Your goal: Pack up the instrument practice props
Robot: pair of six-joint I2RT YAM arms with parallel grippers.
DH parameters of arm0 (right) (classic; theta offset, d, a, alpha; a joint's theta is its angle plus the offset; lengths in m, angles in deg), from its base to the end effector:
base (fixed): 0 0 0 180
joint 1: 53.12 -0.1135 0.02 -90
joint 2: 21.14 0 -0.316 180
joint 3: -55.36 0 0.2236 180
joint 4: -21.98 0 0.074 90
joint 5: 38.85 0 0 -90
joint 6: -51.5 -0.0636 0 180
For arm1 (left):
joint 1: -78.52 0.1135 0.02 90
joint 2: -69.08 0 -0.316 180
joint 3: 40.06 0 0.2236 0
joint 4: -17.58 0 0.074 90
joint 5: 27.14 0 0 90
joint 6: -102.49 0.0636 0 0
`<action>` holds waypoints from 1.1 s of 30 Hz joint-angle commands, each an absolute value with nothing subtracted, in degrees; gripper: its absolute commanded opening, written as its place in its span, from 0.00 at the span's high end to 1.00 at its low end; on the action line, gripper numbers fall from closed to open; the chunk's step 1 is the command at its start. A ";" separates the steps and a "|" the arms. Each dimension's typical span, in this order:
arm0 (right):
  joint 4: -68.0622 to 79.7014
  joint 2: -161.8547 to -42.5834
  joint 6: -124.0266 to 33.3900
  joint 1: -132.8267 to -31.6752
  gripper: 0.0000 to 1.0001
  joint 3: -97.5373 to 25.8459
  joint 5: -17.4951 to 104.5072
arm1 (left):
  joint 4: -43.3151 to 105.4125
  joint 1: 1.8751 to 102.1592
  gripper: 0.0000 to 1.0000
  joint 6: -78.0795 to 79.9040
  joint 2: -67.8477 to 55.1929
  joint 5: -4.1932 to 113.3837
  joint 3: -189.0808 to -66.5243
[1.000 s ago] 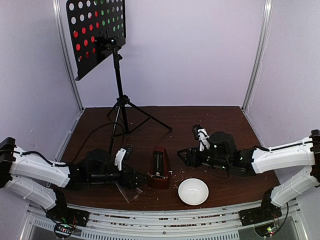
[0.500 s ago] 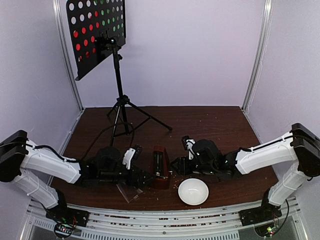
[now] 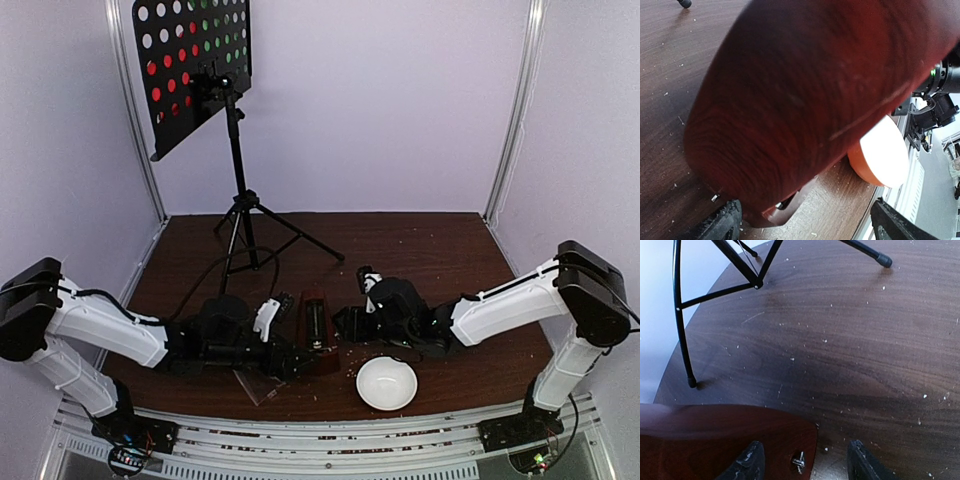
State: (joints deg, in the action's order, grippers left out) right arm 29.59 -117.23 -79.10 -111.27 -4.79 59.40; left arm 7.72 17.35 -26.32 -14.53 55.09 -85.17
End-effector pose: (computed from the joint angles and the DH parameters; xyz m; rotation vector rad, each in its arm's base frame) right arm 0.1951 0.2968 0.2315 -0.2406 2.1759 0.8883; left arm 0.1275 -0.2495 0.2227 0.5363 2.2360 -1.1444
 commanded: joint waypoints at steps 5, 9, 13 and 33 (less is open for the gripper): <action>27.87 -114.66 -77.30 -111.62 0.32 -5.85 65.92 | 8.80 17.27 0.06 -25.54 -9.47 58.22 -85.85; 23.28 -107.60 -75.84 -111.77 0.24 -5.06 67.60 | 19.41 21.58 0.03 -22.08 -1.03 57.59 -87.77; 18.71 -100.27 -72.02 -116.41 0.21 -7.00 69.89 | 31.83 30.61 0.02 -17.51 7.12 49.98 -91.60; 1.35 -128.39 -63.88 -144.97 0.15 -46.64 80.57 | 46.66 60.68 0.02 -0.15 12.22 47.60 -104.77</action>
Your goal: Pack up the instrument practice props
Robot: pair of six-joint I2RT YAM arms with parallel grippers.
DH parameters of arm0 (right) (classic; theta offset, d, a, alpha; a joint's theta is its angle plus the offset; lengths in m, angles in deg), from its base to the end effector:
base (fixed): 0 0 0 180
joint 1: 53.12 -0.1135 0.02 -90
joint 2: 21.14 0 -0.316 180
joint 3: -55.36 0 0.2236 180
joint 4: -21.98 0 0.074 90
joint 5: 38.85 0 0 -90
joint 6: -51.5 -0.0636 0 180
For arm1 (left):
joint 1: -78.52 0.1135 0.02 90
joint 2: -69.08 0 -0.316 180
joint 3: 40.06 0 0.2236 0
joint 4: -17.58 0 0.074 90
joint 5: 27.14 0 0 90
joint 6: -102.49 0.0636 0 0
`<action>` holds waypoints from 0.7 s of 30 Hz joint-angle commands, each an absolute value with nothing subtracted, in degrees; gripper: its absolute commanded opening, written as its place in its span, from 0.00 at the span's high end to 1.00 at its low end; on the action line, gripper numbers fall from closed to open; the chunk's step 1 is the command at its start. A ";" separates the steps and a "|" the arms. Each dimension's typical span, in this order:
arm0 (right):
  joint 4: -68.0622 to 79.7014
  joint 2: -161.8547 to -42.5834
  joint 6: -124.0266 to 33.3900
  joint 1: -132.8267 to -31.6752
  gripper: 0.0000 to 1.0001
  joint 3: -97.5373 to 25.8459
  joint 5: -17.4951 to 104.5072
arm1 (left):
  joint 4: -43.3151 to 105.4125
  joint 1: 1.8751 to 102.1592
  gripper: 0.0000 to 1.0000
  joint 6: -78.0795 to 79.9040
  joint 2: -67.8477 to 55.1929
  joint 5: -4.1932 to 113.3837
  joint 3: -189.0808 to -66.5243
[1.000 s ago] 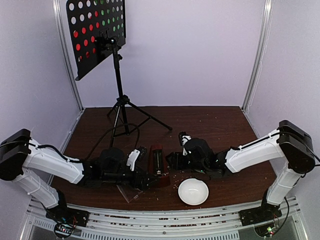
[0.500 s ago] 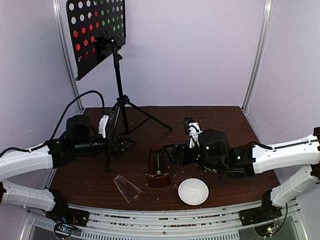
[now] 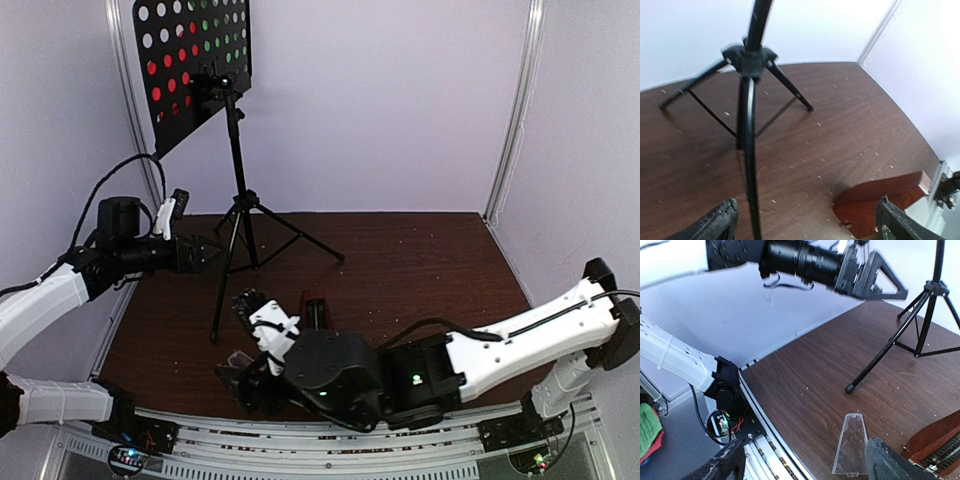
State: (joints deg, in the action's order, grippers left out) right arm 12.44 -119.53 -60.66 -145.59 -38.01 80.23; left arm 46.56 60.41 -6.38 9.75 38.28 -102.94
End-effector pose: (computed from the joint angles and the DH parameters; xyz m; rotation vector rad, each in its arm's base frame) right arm 0.0130 0.4152 0.3740 -0.7669 1.7377 0.9515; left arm 0.1829 -0.0876 0.3425 0.2690 2.0554 -0.8358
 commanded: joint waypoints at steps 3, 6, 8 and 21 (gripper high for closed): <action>-7.90 -137.62 -67.49 -143.42 0.15 -56.45 76.22 | 46.60 60.68 0.02 2.06 13.80 53.23 -104.19; -14.31 -144.01 -69.15 -141.72 0.15 -63.97 73.33 | 45.04 60.72 0.02 2.79 15.71 55.45 -102.31; -17.26 -146.96 -69.98 -140.45 0.15 -67.64 72.08 | 45.47 60.76 0.02 3.28 16.63 56.61 -102.08; -25.64 -158.62 -73.65 -132.36 0.15 -79.32 65.92 | 45.65 60.77 0.02 3.80 19.18 58.39 -100.50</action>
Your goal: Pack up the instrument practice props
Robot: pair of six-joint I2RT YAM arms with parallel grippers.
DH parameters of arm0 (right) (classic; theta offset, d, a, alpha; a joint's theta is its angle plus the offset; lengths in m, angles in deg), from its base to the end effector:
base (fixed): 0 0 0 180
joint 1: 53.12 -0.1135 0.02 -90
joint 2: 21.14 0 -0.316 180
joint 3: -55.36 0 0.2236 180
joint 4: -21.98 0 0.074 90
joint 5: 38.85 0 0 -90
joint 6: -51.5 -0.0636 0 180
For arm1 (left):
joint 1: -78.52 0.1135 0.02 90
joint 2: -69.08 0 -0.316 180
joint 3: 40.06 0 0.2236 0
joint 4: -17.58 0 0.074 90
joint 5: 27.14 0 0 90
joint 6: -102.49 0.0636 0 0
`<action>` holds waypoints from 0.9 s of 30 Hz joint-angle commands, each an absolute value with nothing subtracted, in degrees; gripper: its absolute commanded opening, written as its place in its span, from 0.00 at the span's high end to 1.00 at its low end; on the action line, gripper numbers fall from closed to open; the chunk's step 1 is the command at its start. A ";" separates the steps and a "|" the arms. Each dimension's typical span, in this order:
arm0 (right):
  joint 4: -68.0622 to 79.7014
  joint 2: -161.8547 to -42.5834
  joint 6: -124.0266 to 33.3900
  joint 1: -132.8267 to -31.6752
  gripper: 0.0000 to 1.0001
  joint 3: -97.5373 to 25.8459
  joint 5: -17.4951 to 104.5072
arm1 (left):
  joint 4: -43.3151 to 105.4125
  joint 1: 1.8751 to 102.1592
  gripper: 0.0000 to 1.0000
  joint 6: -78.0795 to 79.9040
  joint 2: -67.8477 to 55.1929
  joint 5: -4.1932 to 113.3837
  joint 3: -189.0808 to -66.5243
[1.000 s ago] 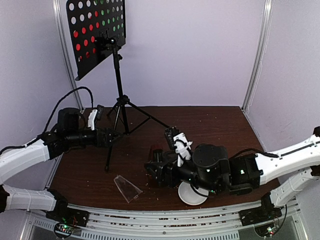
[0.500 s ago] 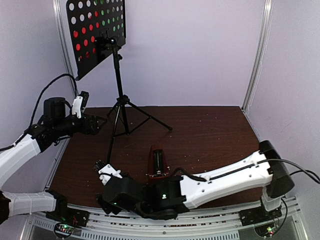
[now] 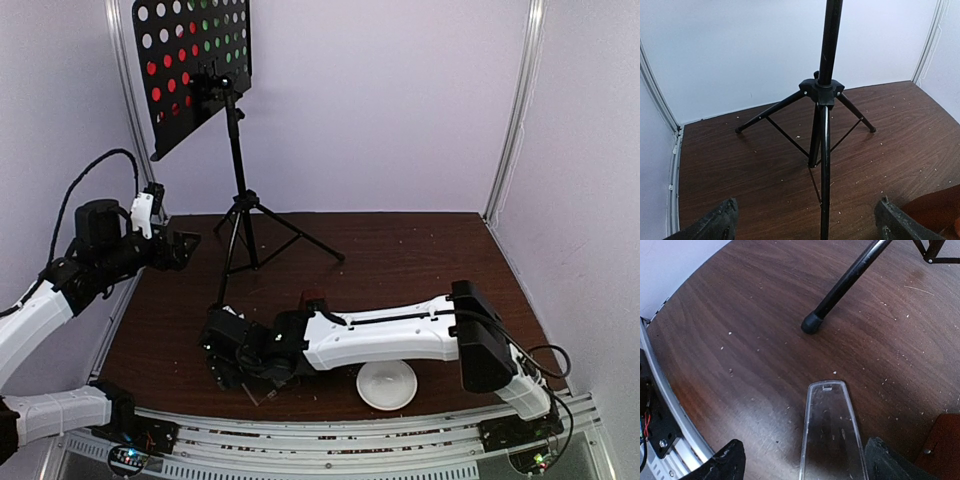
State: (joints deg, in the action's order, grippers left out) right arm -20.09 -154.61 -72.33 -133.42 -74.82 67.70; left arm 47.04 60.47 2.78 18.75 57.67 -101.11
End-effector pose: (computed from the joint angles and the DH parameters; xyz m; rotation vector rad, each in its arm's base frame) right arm 0.1114 0.5445 0.2340 -0.8188 2.2720 0.6400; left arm 0.1580 -0.0575 0.3542 0.2015 1.9074 -0.4139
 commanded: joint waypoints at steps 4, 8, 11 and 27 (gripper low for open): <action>-27.72 -162.26 -73.13 -131.50 0.15 -83.12 65.51 | 45.72 60.81 0.02 3.71 18.90 58.11 -100.54; -28.46 -163.98 -72.25 -131.01 0.17 -84.62 66.08 | 45.72 60.76 0.02 3.79 18.81 58.28 -100.55; -28.87 -164.59 -71.08 -130.95 0.19 -84.79 67.29 | 45.72 60.79 0.02 3.79 18.74 58.31 -100.46; -28.13 -167.86 -67.86 -130.46 0.24 -85.02 67.31 | 45.72 60.78 0.02 3.78 17.52 57.85 -100.50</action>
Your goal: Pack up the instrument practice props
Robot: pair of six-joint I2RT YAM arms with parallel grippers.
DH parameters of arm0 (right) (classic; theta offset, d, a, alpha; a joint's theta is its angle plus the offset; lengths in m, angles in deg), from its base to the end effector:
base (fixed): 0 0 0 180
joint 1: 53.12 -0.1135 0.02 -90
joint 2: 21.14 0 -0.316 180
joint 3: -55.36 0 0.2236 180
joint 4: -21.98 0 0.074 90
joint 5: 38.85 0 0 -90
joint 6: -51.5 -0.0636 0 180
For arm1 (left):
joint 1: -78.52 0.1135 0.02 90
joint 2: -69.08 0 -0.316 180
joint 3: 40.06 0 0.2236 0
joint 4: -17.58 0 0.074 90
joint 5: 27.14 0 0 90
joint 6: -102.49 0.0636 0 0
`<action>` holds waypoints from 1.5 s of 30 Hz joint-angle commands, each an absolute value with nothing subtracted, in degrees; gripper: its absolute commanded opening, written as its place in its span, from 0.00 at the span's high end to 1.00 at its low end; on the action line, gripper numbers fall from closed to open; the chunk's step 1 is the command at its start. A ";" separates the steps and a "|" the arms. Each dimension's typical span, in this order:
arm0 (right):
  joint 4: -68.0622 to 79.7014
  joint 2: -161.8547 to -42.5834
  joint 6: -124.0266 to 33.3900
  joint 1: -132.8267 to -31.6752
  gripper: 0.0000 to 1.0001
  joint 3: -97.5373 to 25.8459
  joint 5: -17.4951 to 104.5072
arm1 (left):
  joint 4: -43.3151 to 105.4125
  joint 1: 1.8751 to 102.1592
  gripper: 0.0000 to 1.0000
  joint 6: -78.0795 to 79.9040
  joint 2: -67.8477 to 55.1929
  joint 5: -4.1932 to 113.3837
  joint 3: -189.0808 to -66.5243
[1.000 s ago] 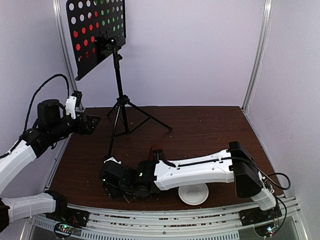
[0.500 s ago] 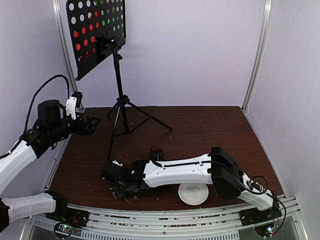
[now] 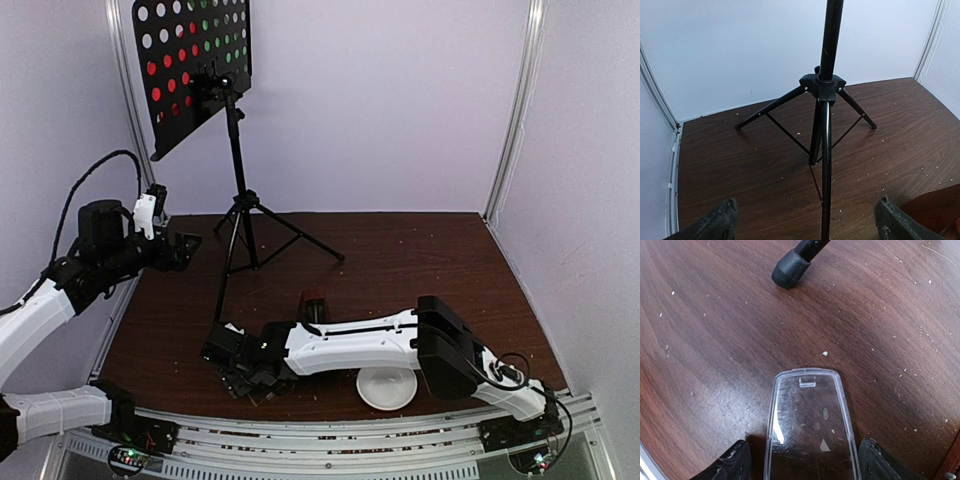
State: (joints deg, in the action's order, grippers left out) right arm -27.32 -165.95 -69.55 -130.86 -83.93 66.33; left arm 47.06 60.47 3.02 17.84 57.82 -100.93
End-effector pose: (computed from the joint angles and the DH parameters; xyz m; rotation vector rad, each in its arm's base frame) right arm 0.1392 0.5621 0.1634 -0.9072 2.3724 0.4572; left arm 0.1616 -0.0585 0.3507 0.2045 1.9262 -0.4061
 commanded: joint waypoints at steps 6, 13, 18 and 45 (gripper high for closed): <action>-28.14 -168.74 -64.99 -130.39 0.33 -85.02 67.00 | 45.81 60.76 0.02 3.87 17.50 58.44 -100.50; -29.97 -168.24 -61.58 -130.43 0.42 -84.72 69.84 | 45.81 60.79 0.02 3.96 17.29 58.62 -100.44; -29.20 -166.03 -61.08 -130.45 0.47 -83.79 69.78 | 45.76 60.76 0.02 4.04 17.26 58.98 -100.46; 18.63 -109.09 -68.54 -126.36 0.47 -28.46 77.35 | 19.72 52.13 0.12 -7.38 20.73 26.42 -93.22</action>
